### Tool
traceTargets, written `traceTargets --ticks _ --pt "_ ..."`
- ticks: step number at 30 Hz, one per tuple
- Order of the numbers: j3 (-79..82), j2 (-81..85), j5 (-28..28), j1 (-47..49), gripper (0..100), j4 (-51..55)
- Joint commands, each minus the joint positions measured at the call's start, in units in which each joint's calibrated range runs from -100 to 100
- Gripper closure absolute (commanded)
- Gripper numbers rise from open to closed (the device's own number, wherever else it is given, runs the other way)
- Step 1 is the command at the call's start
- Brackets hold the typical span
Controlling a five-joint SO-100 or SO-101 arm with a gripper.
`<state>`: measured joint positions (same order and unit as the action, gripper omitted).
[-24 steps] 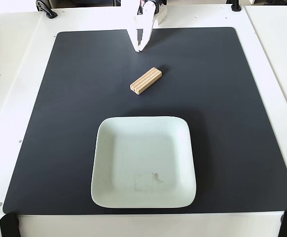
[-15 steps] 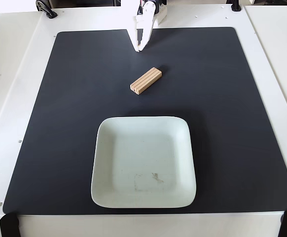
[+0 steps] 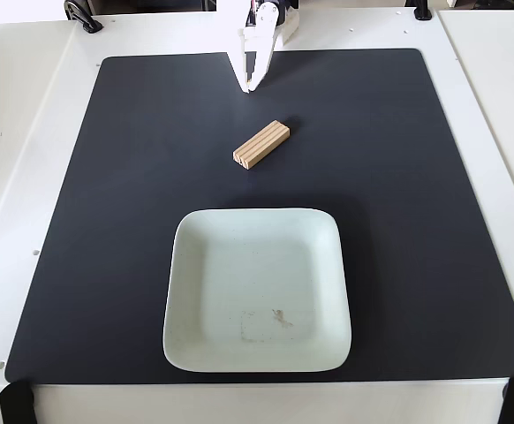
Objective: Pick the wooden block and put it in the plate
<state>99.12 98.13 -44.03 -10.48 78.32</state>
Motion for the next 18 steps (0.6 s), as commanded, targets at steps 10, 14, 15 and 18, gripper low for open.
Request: traceTargets --ticks 10,14,15,18 --pt "0.3 0.2 -0.1 0.3 99 0.3" --pt "0.3 0.0 -0.2 0.3 99 0.3" --pt "0.3 -0.1 -0.2 0.3 99 0.3" --pt "0.3 -0.1 -0.2 0.4 99 0.3"
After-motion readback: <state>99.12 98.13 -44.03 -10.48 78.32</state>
